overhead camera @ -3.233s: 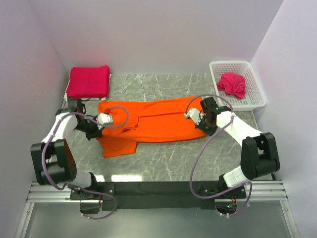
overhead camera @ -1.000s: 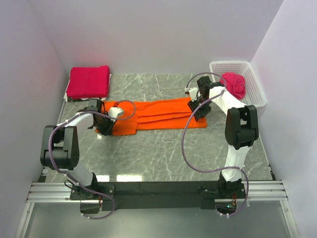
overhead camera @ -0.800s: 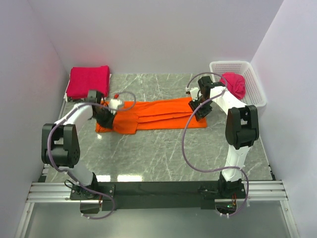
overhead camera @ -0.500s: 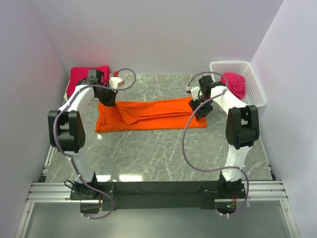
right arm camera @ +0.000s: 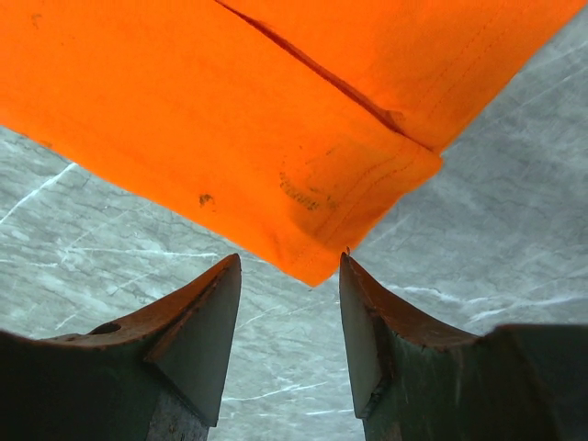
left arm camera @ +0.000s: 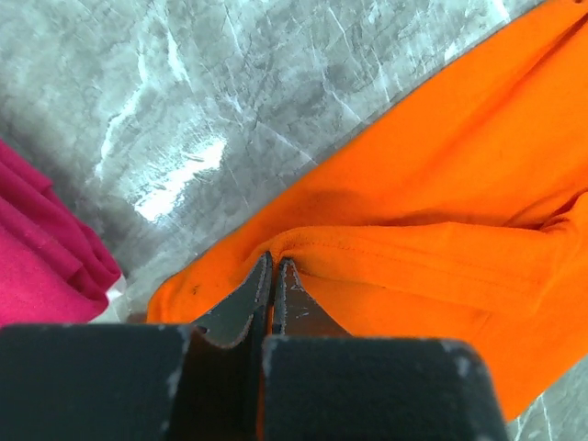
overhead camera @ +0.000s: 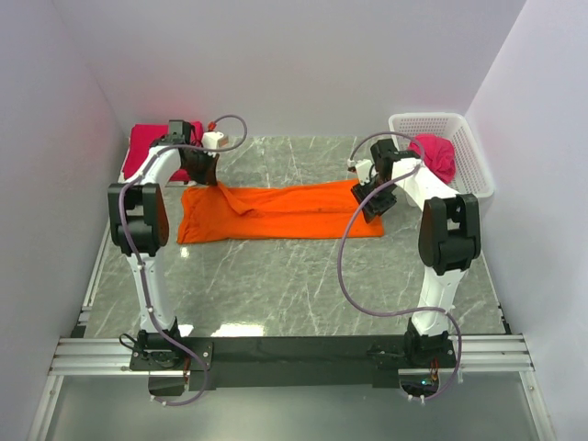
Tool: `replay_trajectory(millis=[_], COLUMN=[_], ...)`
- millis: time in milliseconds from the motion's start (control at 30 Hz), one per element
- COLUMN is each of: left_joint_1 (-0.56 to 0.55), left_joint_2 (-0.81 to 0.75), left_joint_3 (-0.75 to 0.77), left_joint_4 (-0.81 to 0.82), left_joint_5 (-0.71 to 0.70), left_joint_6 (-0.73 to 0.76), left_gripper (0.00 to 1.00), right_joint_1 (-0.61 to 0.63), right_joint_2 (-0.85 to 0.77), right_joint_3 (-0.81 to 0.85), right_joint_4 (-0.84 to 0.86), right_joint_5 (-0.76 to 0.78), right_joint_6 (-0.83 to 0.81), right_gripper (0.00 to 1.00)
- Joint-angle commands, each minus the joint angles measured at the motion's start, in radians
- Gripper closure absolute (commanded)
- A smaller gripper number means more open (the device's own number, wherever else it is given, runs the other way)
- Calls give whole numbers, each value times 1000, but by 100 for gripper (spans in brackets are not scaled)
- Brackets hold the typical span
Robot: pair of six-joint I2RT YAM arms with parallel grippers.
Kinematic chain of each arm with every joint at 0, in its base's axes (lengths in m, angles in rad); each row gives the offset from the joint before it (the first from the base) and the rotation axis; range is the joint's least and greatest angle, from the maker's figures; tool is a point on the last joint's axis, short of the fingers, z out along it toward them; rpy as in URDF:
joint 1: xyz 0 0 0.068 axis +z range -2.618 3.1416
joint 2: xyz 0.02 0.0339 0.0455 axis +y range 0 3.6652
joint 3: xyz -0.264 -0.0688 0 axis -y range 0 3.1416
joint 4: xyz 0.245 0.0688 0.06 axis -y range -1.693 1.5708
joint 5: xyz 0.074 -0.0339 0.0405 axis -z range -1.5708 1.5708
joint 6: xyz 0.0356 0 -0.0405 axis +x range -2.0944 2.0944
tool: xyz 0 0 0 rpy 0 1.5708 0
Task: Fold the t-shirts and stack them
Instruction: Fold the tshirt
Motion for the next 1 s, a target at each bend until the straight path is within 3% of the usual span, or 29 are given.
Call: replay_trajectory(millis=[0,100,167,200,300,500,700,800,967], left_joint_1=[-1,2,4,4,6,67,70,52,-54], left_joint_2=[0,-34,-57,-86,-160,-255,-246,-264,-330], left_joint_3=[7,-53,-100,-120,-203,-263,-241,-255,-355], left_joint_4=[33,36,18,16,44,114,36,-42,-16], left_joint_5=[22,24,26,27,38,58,122,223,198], left_joint_6=[-19,7,43,55,74,55,130,243,299], left_gripper=[99,96,83,67,56,53,56,50,49], right_joint_1=[-7,-6,-6,-6,4,30,50,59,60], right_joint_2=[-4,-1,-1,-1,-4,1,13,15,16], right_joint_3=[57,64,69,70,77,92,123,130,129], right_joint_4=[-15,-26,-31,-34,-35,-31,-34,-37,-37], right_joint_5=[-21,-31,-38,-41,-54,-87,-104,-118,-114], right_joint_6=[-2,0,0,1,7,29,43,52,55], right_gripper=[46,46,46,45,45,45,47,47,48])
